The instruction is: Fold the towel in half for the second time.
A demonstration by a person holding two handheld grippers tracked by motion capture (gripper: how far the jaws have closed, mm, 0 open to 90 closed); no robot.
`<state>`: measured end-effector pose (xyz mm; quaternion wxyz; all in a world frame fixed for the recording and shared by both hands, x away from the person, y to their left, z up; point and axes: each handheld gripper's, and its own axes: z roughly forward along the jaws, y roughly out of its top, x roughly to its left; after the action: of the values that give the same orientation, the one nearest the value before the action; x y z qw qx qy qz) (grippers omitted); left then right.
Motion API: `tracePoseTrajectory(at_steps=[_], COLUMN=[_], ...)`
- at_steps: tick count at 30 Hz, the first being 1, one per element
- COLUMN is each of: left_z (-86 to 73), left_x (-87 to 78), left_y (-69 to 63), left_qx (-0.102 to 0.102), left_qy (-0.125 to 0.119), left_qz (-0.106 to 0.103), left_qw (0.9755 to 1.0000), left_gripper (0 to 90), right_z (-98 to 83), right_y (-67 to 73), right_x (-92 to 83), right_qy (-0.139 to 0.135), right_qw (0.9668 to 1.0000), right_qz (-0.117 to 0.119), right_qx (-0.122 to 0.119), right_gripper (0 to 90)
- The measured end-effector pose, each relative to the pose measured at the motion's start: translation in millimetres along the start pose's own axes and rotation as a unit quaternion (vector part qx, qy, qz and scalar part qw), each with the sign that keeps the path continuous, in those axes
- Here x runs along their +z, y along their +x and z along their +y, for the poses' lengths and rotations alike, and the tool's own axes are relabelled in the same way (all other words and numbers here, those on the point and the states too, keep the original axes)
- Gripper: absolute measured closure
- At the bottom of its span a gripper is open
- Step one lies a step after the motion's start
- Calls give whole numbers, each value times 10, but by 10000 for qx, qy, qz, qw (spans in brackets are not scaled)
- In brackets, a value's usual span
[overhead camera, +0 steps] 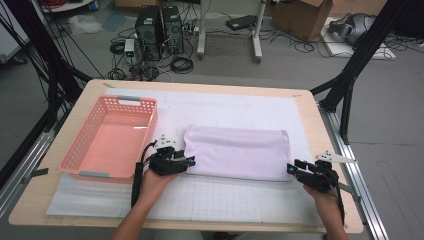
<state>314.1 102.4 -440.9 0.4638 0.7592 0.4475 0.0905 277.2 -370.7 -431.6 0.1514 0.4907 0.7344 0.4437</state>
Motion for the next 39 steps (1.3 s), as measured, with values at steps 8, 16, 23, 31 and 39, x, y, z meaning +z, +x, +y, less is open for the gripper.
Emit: tracePoseTrajectory(at_steps=[8, 16, 23, 31, 39], left_z=[-175, -319, -270, 130, 508], left_x=[-71, -245, -236, -30, 333], left_y=[30, -18, -22, 83, 323], left_qx=[-213, -177, -106, 5, -337], left_qy=[31, 126, -13, -537, -603], left_qz=[-37, -165, -15, 275, 630], left_qw=[9998, 9996, 9999, 9982, 9956], left_gripper=[845, 871, 628, 454, 466], right_z=[-169, -204, -213, 85, 414], right_y=[40, 52, 43, -30, -180], right_x=[52, -113, -137, -77, 382], right_qy=[434, 510, 387, -286, -149], right_qw=[9989, 9985, 9990, 9988, 9972], right_qz=[-76, 123, 58, -379, -705], right_qx=[185, 125, 209, -117, -216], right_gripper=[813, 847, 615, 579, 565])
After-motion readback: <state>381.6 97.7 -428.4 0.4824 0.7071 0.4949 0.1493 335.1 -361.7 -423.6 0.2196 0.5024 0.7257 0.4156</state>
